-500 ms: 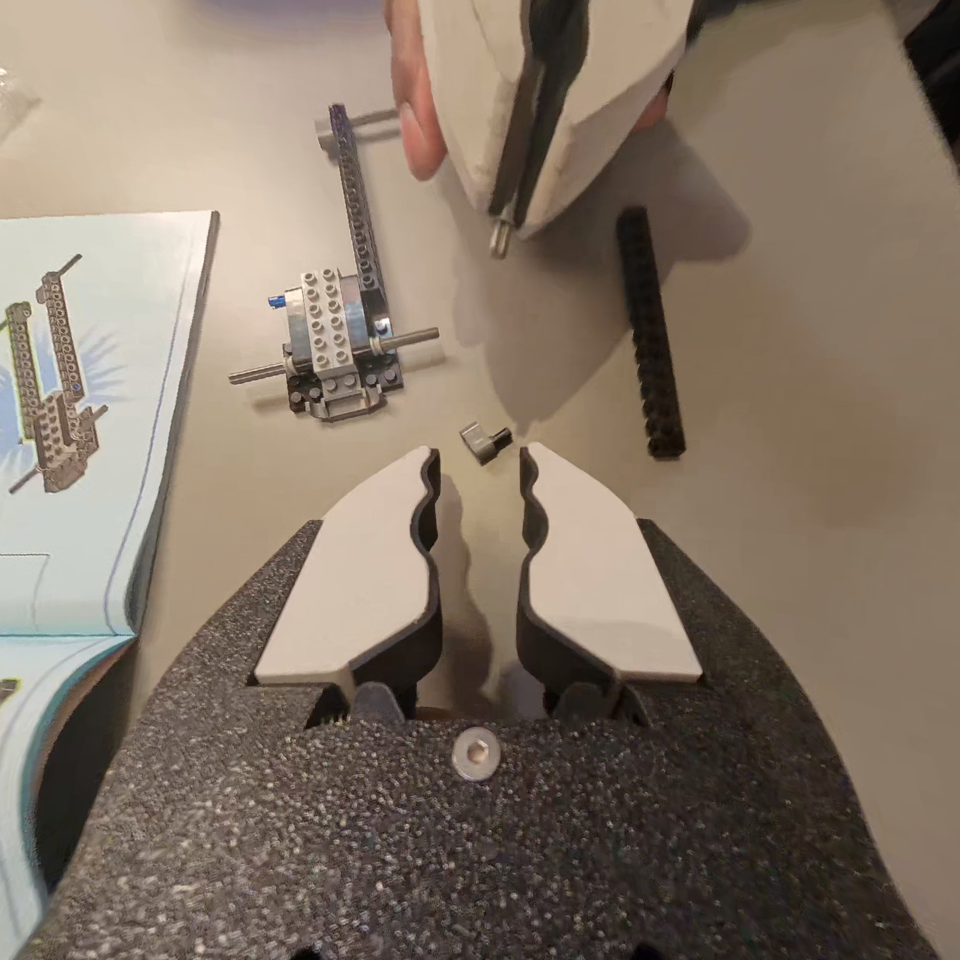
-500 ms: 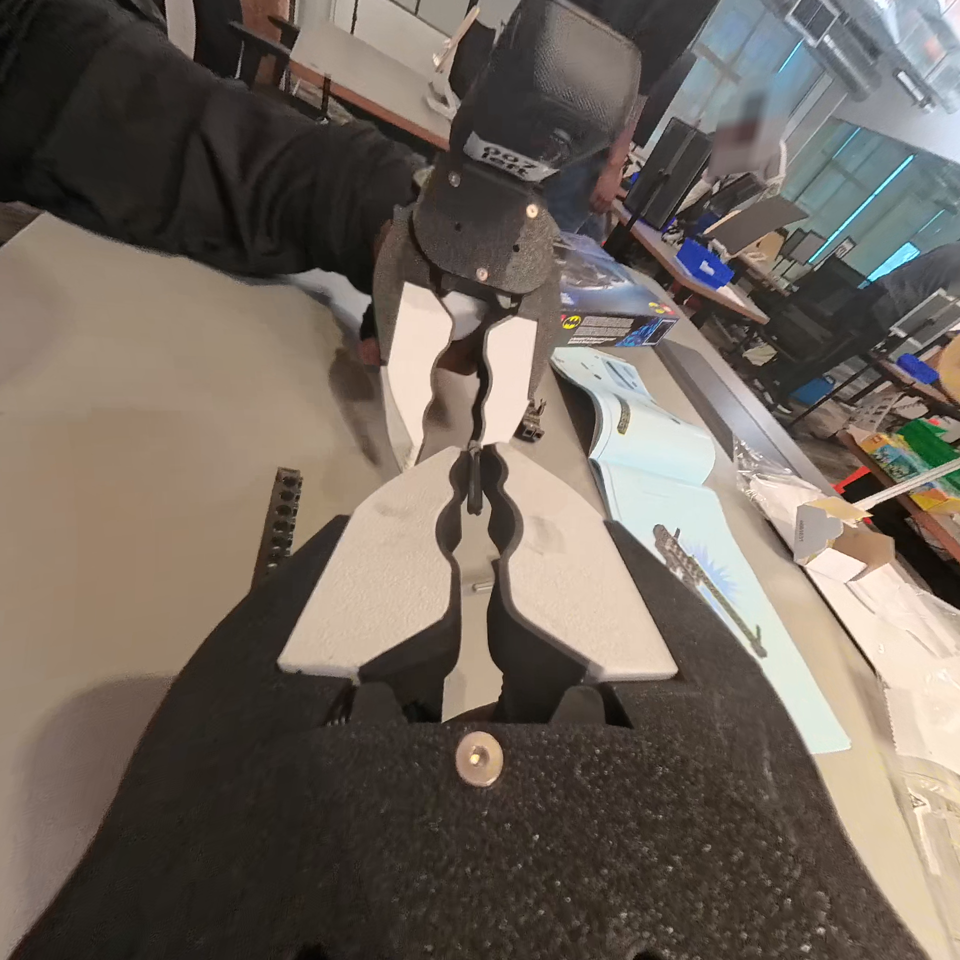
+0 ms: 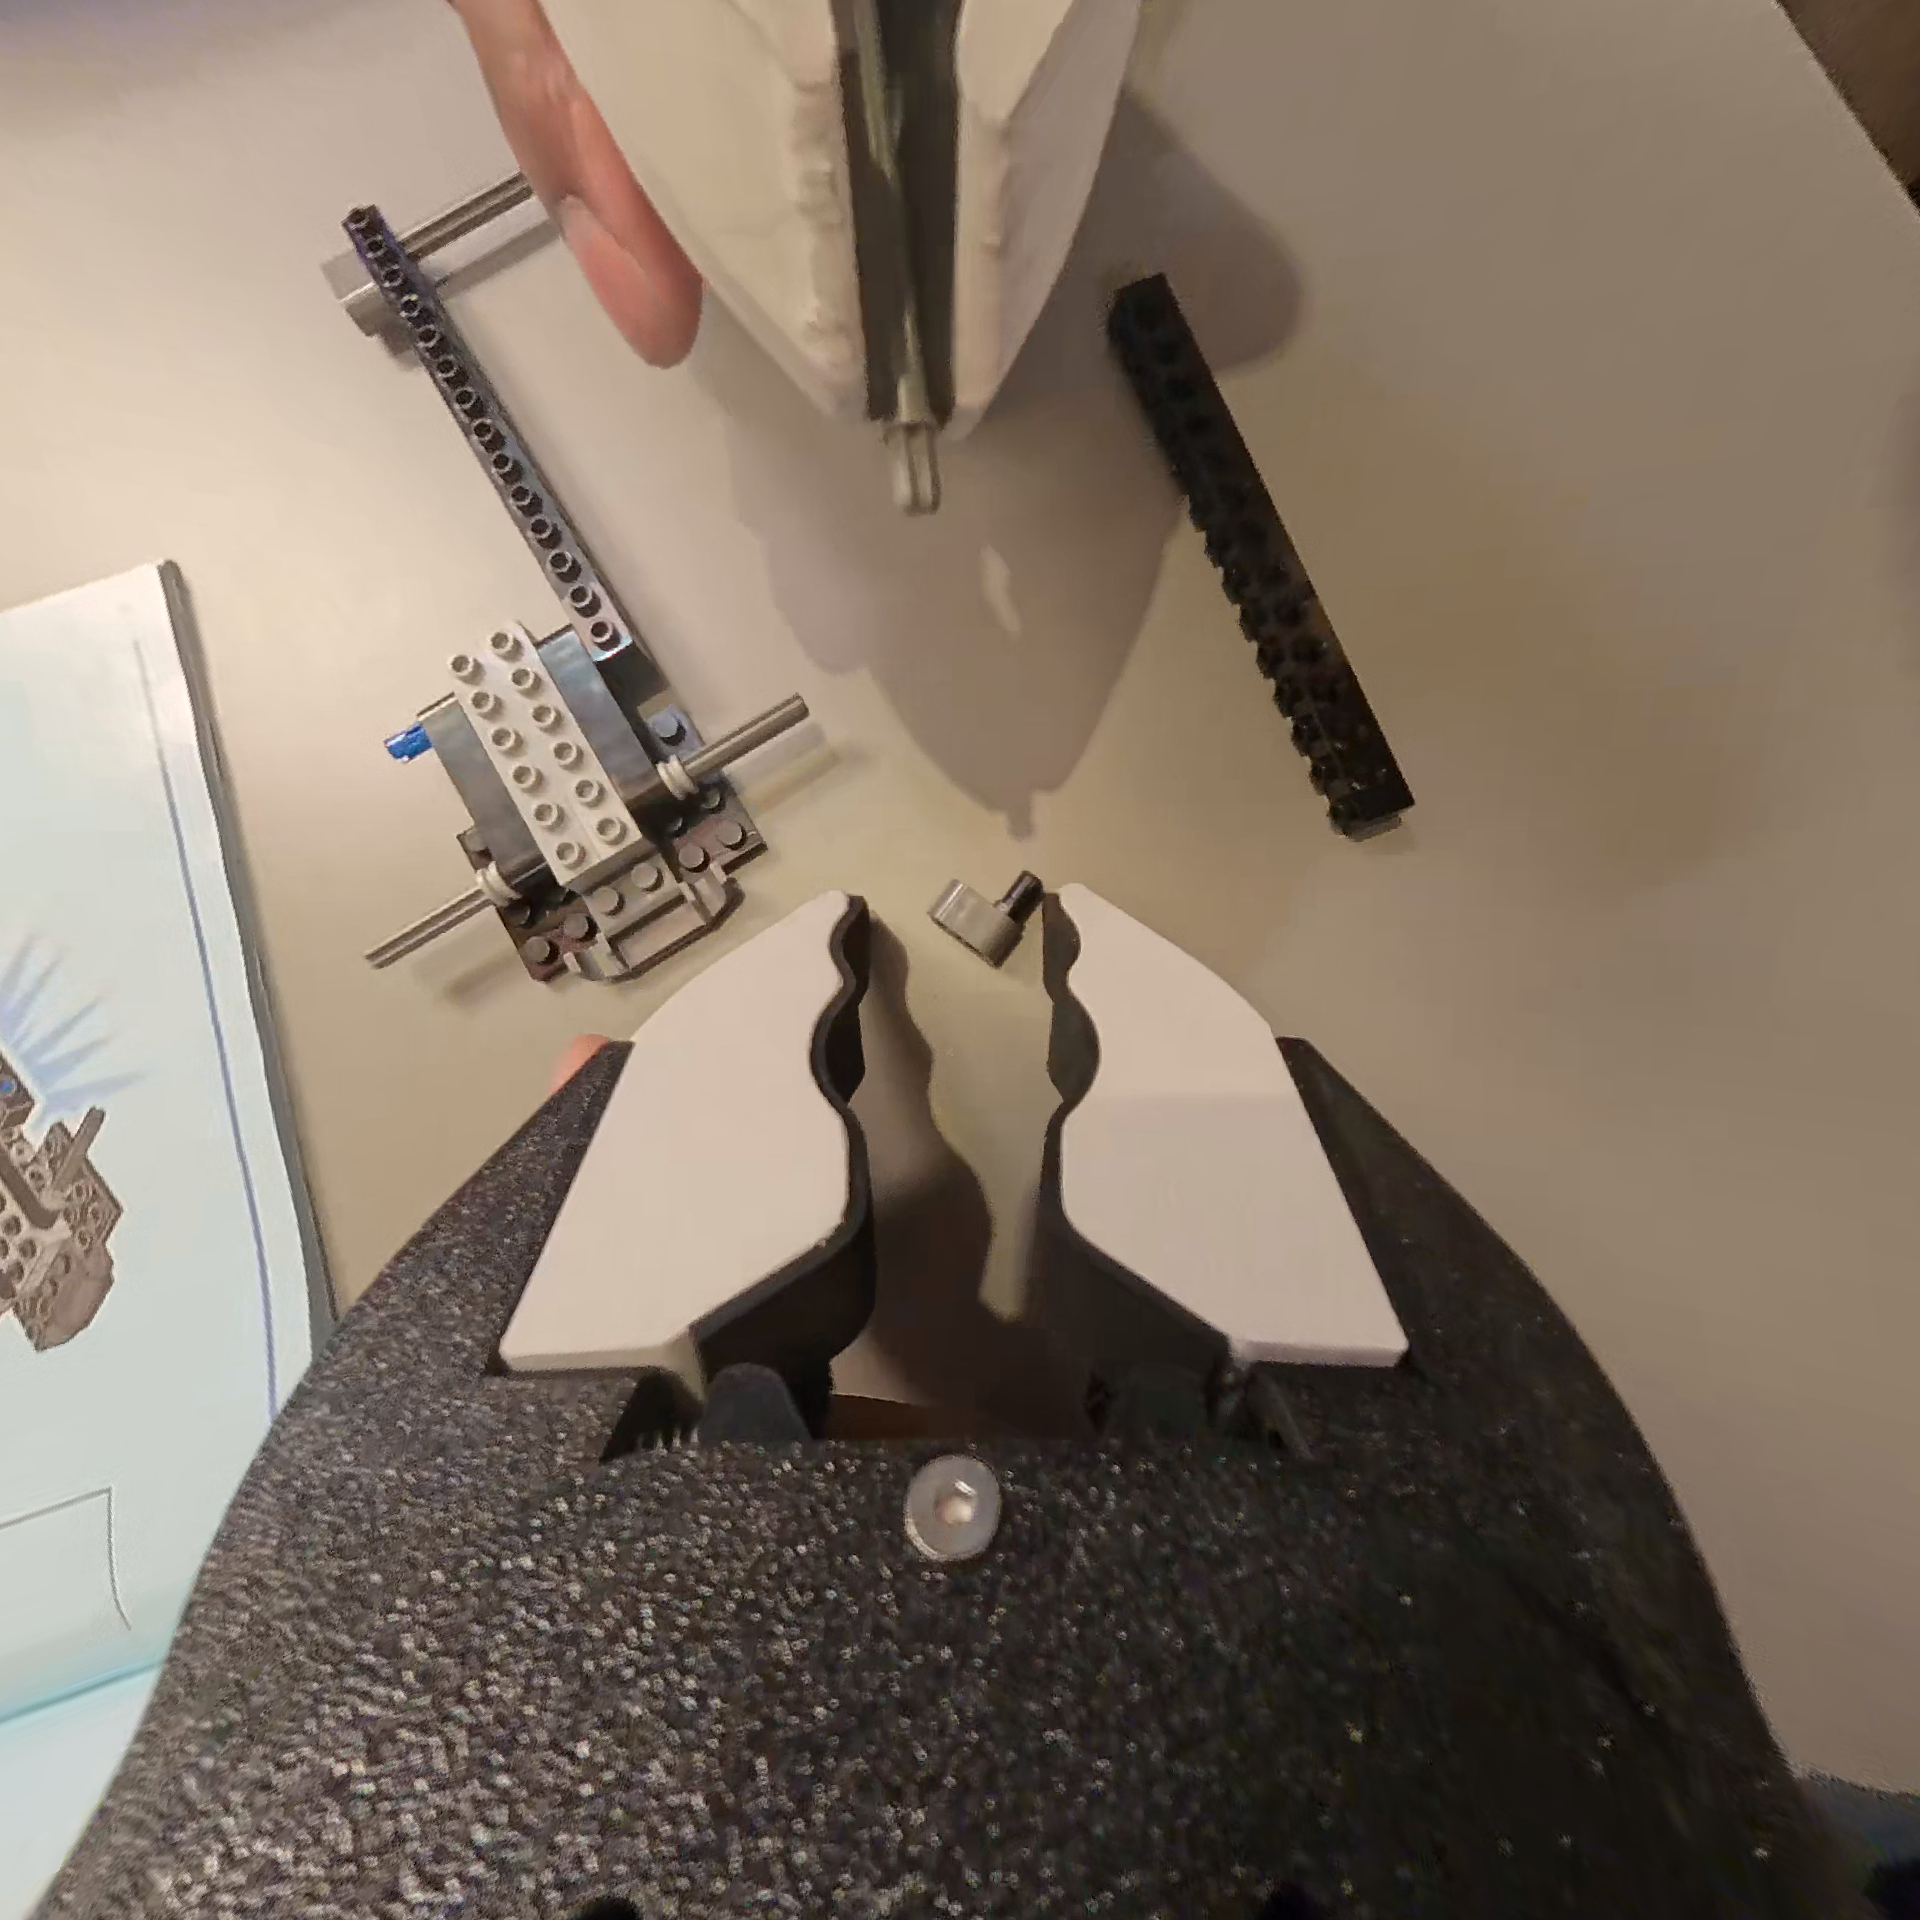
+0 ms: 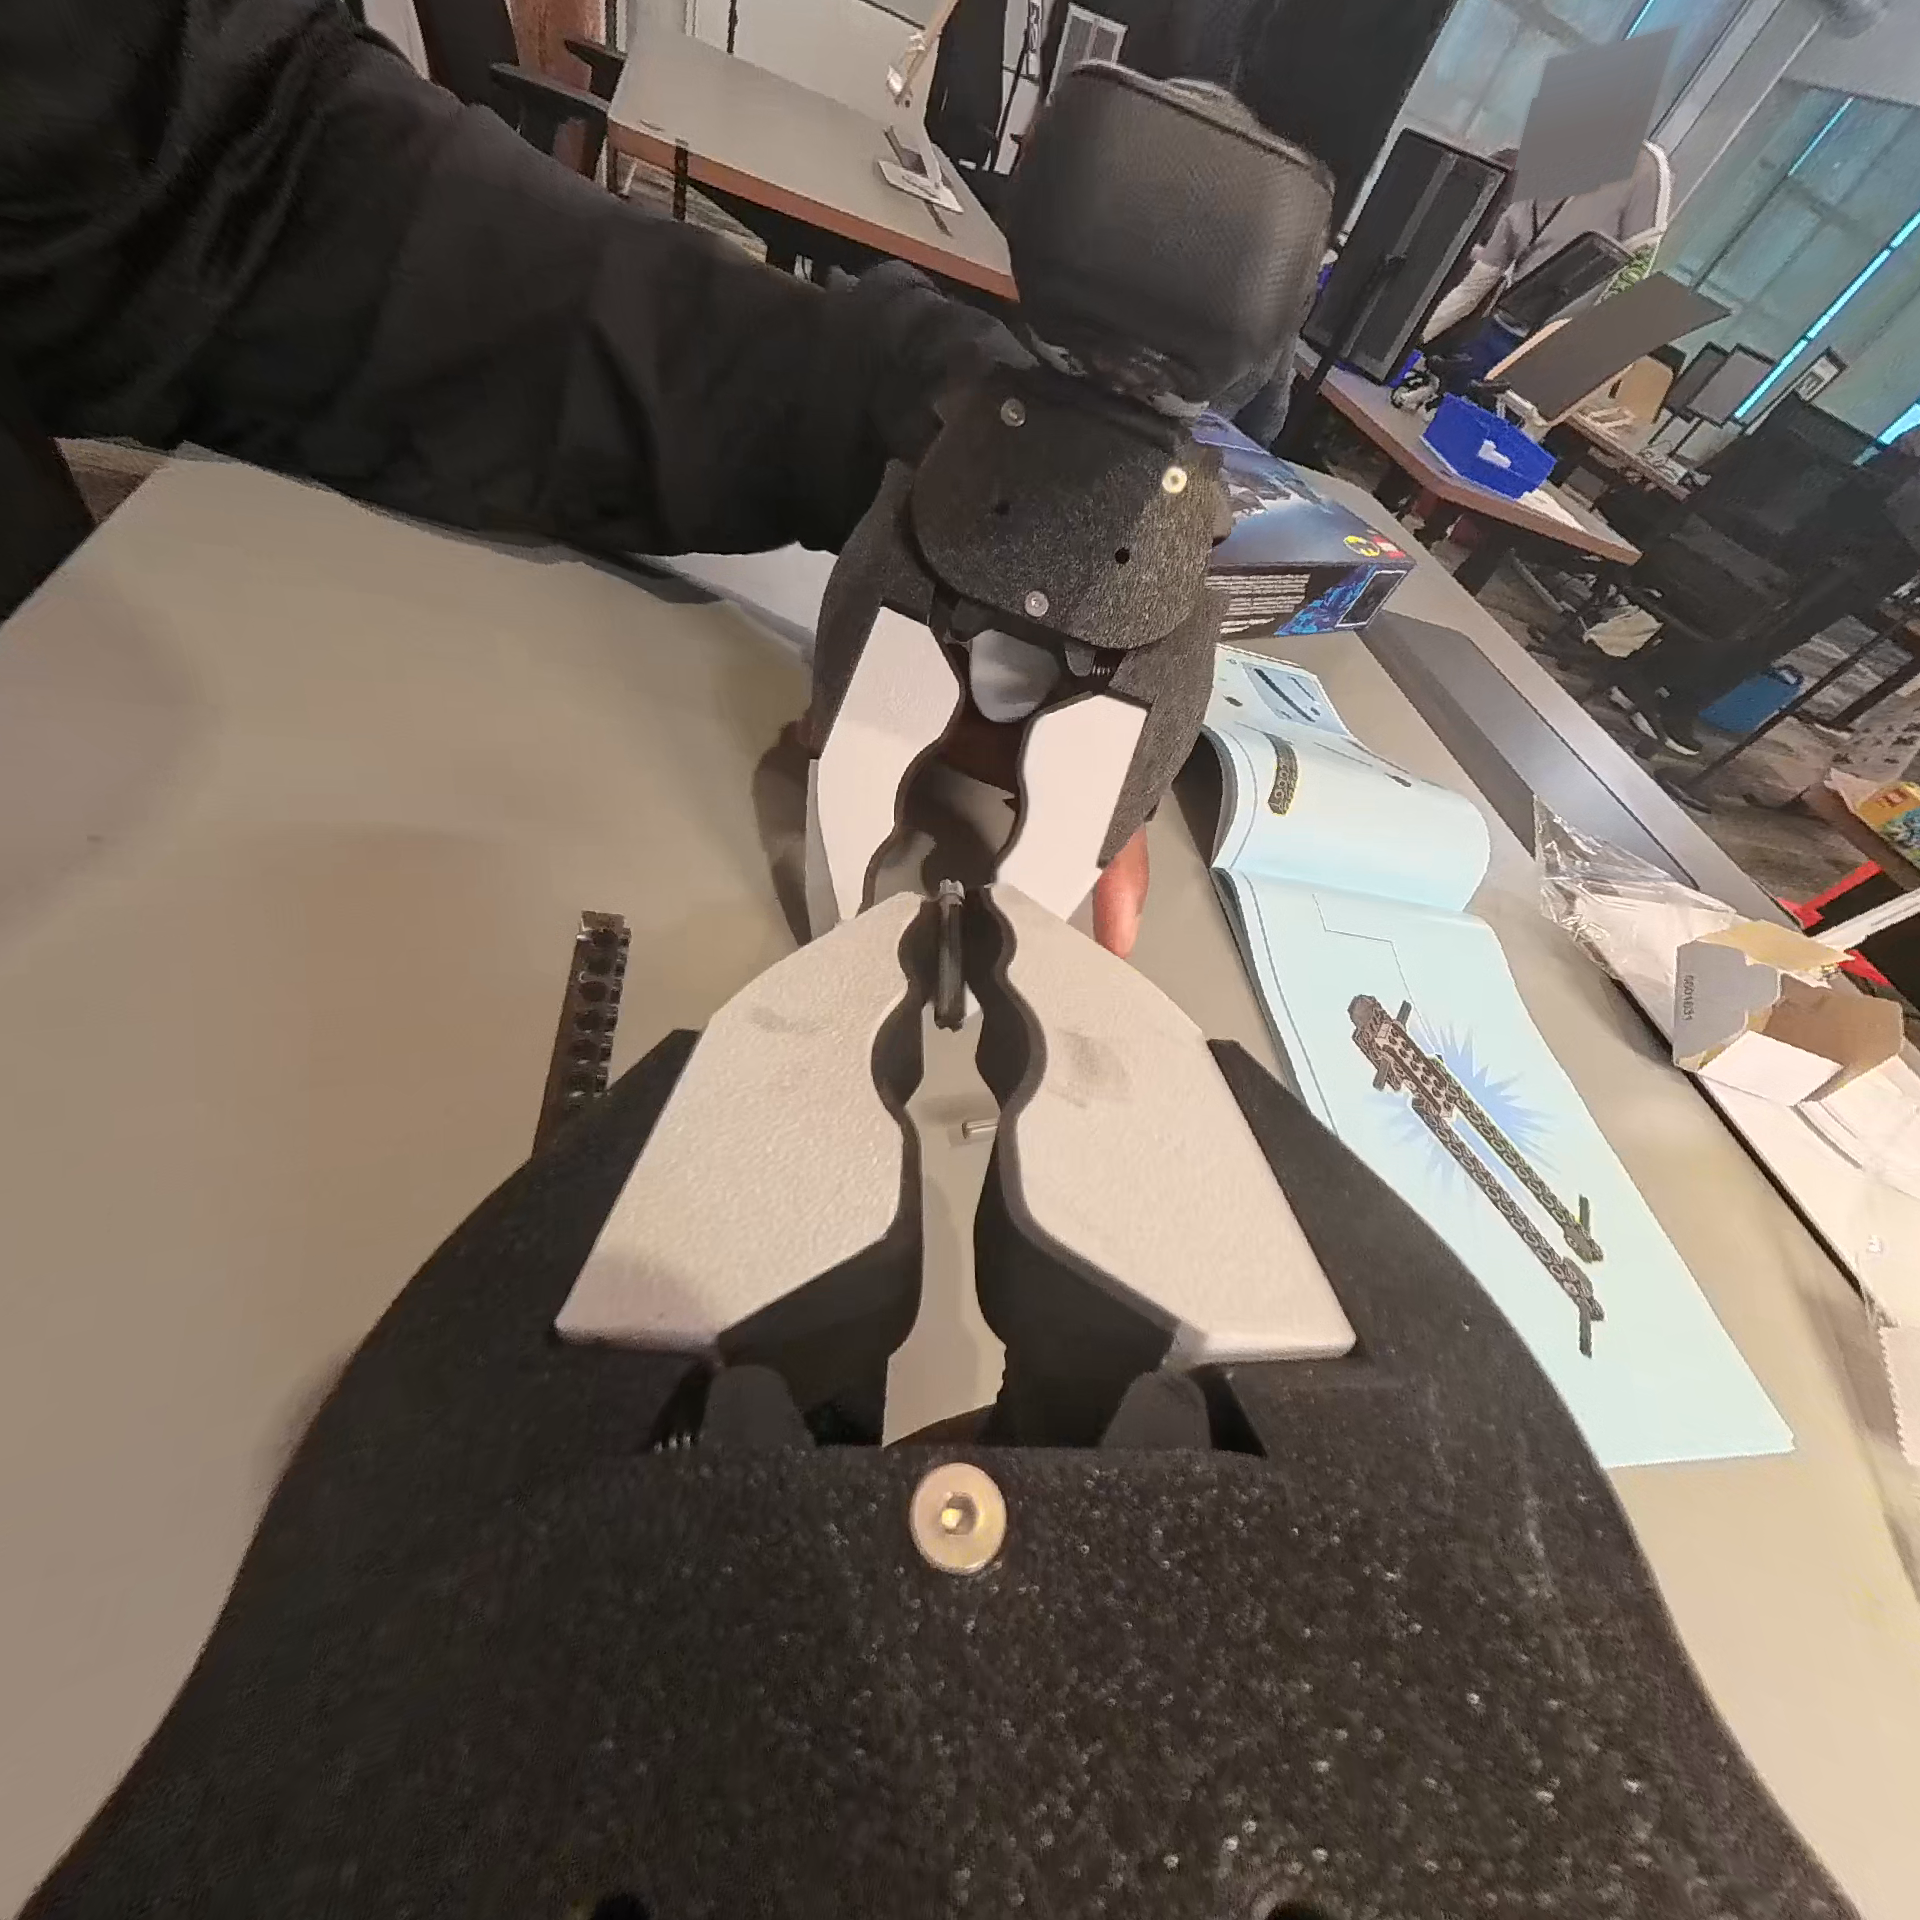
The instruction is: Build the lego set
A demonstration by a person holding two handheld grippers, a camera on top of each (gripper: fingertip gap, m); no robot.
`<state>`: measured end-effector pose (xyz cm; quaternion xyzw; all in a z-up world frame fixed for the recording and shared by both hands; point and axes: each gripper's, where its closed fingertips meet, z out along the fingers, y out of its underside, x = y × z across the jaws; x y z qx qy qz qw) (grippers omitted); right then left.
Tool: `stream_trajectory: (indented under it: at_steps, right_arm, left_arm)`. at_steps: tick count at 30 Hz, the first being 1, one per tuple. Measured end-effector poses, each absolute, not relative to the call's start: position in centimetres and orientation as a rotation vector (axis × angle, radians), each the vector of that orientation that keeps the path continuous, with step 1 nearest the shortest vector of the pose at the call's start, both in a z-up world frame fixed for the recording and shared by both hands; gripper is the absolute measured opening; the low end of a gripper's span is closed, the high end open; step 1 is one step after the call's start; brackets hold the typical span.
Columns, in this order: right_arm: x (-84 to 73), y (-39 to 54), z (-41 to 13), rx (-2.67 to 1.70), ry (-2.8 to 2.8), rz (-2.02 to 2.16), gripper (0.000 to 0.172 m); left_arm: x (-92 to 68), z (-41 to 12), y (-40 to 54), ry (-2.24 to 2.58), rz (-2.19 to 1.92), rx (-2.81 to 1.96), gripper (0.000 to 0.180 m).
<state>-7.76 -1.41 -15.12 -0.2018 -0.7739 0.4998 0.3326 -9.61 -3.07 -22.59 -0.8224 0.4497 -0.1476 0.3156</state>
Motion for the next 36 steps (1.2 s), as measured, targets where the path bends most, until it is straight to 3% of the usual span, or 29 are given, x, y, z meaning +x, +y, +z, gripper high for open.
stream_trajectory:
  at_steps: [18, 26, 36]
  right_arm:
    - [-8.2, -0.3, -15.7, -0.607, -2.027, 1.244, 0.005]
    - [-9.1, 0.7, -15.0, -0.777, -1.944, 1.287, 0.005]
    - [-9.7, 0.3, -13.2, -1.124, -1.765, 1.625, 0.005]
  left_arm:
    - [-9.0, -22.3, -3.6, 1.084, -0.427, -2.152, 0.017]
    - [-10.3, -16.0, -0.8, 0.602, -0.156, -1.839, 0.016]
    - [-10.2, -13.9, -0.1, 0.545, 0.034, -1.668, 0.016]
